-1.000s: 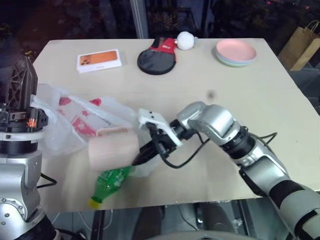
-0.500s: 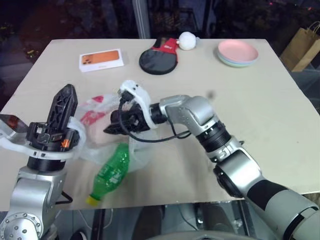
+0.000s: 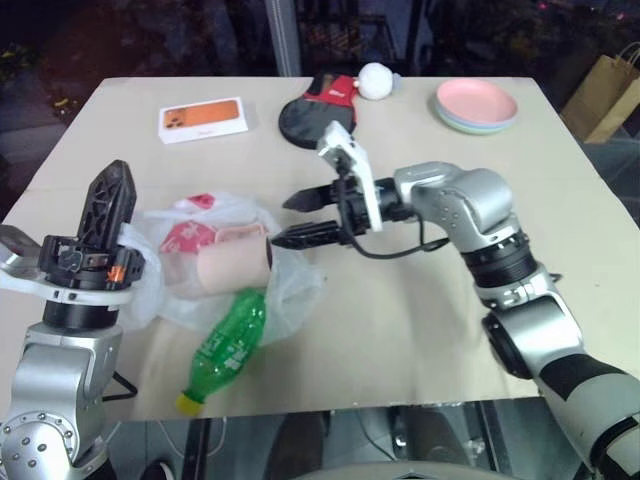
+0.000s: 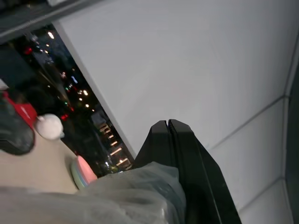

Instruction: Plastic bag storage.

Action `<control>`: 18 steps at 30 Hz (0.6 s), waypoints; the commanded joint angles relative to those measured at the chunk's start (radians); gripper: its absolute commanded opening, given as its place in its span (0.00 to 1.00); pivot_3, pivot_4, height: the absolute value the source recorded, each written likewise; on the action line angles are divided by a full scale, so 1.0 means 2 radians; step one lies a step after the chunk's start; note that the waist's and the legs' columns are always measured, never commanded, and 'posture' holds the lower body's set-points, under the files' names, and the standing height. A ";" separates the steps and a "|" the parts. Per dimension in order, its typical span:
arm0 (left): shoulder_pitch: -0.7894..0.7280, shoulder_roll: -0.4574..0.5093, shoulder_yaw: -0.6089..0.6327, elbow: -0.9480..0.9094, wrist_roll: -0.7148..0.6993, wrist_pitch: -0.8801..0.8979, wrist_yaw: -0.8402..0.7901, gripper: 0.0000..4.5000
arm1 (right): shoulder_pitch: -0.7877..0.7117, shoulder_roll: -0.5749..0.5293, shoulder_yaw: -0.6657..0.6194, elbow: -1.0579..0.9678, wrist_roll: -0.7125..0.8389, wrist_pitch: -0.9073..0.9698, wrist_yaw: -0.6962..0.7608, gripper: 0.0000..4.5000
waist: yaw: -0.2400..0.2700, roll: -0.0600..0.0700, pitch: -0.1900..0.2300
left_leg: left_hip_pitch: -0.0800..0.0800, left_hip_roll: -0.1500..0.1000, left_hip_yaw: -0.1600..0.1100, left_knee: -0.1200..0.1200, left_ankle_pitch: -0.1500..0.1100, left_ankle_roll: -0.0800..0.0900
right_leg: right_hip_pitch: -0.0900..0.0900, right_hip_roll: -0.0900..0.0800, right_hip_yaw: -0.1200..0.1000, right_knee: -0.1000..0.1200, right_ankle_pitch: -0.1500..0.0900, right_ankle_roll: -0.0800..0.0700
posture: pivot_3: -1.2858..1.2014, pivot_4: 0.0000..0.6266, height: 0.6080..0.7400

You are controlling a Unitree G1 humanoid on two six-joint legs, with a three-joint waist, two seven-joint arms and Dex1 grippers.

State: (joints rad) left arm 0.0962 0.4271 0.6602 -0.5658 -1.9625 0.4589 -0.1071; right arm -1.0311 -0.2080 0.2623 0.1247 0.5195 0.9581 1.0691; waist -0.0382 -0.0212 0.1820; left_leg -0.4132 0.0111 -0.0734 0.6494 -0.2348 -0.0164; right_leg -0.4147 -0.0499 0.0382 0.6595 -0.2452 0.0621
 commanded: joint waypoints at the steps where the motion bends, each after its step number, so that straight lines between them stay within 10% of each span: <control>1: 0.019 0.012 0.021 0.015 -0.005 0.013 -0.019 0.00 | 0.038 -0.026 -0.006 -0.081 0.017 -0.029 0.026 0.99 | -0.002 0.000 0.000 | 0.000 0.000 0.000 0.000 0.000 0.000 | 0.000 0.000 0.000 0.000 0.000 0.000 | 0.52 0.24 1.00; 18: 0.087 0.045 0.056 0.064 -0.003 0.062 -0.063 0.00 | 0.107 -0.011 0.112 -0.112 -0.049 0.012 -0.048 0.99 | 0.002 0.000 0.000 | 0.000 0.000 0.000 0.000 0.001 -0.001 | 0.000 0.000 0.000 0.000 0.000 0.000 | 0.52 0.24 1.00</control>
State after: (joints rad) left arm 0.2591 0.5136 0.7418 -0.3861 -1.9574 0.5824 -0.2165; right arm -0.8281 -0.2079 0.5287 -0.0371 0.3816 0.9312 0.9692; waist -0.0340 -0.0214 0.1818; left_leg -0.4128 0.0110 -0.0739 0.6494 -0.2336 -0.0184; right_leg -0.4148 -0.0502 0.0385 0.6600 -0.2457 0.0614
